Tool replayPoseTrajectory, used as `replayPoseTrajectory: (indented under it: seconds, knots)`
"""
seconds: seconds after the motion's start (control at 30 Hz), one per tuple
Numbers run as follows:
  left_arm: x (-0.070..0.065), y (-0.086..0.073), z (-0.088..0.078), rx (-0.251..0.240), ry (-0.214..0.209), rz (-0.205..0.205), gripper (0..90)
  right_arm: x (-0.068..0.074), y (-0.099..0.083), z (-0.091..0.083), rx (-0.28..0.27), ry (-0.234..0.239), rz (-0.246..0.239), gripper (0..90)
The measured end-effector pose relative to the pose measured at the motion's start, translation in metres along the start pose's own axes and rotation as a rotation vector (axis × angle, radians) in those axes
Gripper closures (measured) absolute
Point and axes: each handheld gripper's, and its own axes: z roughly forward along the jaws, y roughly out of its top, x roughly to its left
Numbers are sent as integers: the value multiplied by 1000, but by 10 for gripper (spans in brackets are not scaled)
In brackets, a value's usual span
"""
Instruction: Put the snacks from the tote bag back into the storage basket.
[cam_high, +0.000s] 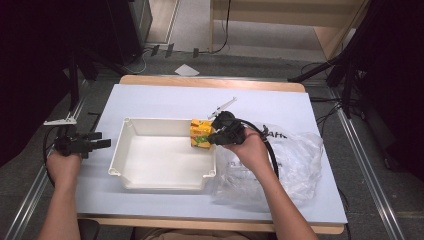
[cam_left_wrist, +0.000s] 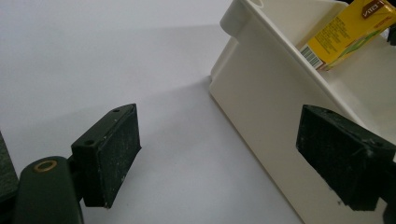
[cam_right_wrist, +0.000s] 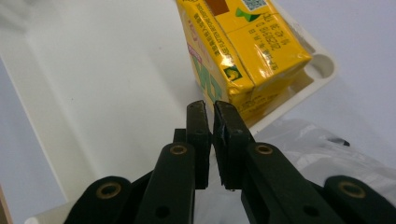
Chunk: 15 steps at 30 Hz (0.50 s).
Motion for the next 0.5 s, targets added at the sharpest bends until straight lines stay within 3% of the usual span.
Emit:
replayPoseTrajectory:
  seconds: [0.17, 0.5]
  knots:
    - [0, 0, 1, 3, 0, 0, 146, -3, -2, -3, 2, -9, 12, 865]
    - [0, 0, 0, 1, -1, 0, 146, 5, 2, -10, -19, 14, -13, 862]
